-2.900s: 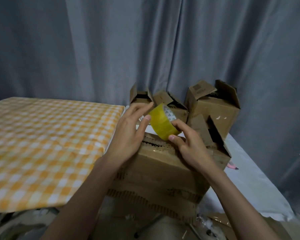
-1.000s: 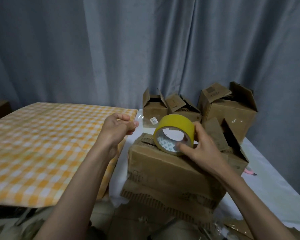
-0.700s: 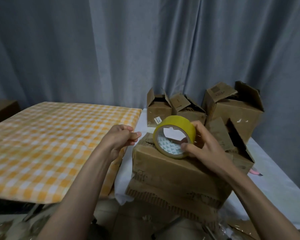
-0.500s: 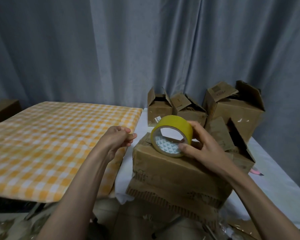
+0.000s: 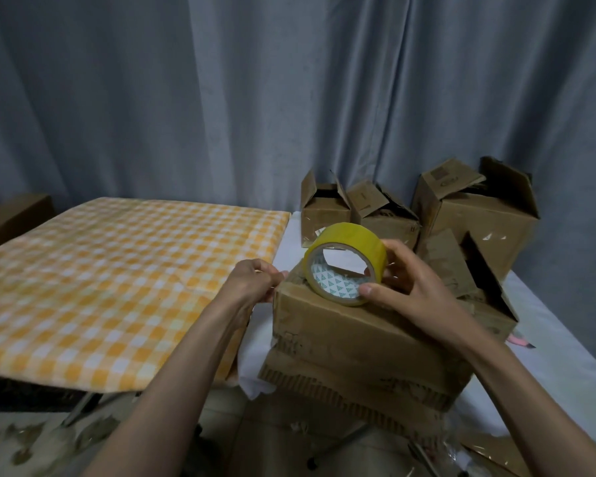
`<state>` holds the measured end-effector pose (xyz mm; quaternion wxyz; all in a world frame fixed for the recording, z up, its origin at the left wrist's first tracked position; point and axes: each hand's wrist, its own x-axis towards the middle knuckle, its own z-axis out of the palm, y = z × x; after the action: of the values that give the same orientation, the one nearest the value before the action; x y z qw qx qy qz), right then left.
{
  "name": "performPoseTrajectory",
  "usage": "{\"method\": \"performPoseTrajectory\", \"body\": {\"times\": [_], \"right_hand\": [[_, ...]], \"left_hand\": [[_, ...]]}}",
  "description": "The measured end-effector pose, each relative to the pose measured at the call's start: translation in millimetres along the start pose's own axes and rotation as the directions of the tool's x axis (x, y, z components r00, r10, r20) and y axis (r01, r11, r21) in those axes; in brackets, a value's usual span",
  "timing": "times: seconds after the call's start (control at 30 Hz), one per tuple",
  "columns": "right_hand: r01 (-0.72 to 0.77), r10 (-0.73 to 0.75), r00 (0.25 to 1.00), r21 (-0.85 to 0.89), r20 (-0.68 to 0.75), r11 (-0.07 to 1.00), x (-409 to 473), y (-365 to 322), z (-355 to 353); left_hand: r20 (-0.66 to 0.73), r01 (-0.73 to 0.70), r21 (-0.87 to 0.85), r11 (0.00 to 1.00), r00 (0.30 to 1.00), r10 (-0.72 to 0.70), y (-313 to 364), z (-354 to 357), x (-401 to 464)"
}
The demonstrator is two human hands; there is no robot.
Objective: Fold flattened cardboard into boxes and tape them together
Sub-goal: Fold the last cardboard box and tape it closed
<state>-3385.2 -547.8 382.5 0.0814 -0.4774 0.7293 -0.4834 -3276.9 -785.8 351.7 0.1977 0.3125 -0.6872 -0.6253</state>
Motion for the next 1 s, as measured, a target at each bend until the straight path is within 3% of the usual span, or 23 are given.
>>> {"method": "performPoseTrajectory", "body": {"times": [0.23, 0.33, 0.43, 0.5, 0.57, 0.8, 1.0], "right_hand": [[-0.048, 0.048, 0.999, 0.014, -0.002, 0.999, -0.7, -1.0, 0.1], [-0.080, 0.078, 0.996, 0.040, 0.043, 0.996, -0.9, -1.2, -0.1], [-0.085, 0.080, 0.995, 0.086, 0.051, 0.993, -1.5, -0.3, -1.2], [-0.076, 0.073, 0.997, 0.123, 0.034, 0.990, -1.7, -0.3, -0.7], [-0.060, 0.057, 0.998, 0.129, 0.030, 0.990, -1.3, -2.3, 0.0], [-0.026, 0.061, 0.990, 0.254, -0.130, 0.967, -6.5, -6.9, -3.6], [-0.090, 0.110, 0.989, 0.185, -0.100, 0.979, -5.1, -9.6, -1.2]], "left_hand": [[0.057, -0.106, 0.246, 0.963, 0.994, 0.095, -6.3, -1.8, -12.0], [-0.019, -0.291, 0.279, 0.915, 0.951, 0.309, -4.6, -6.0, -19.6], [0.168, -0.529, 0.277, 0.802, 0.849, 0.501, -3.9, -4.0, -27.6], [0.348, -0.600, 0.325, 0.731, 0.795, 0.497, -8.4, -0.8, -33.0], [0.443, -0.667, 0.362, 0.651, 0.738, 0.510, -13.9, -0.4, -35.1], [0.479, -0.662, 0.594, 0.456, 0.747, 0.460, -25.7, -6.6, -32.3], [0.524, -0.676, 0.725, 0.133, 0.666, 0.532, -17.4, -2.4, -34.4]]}}
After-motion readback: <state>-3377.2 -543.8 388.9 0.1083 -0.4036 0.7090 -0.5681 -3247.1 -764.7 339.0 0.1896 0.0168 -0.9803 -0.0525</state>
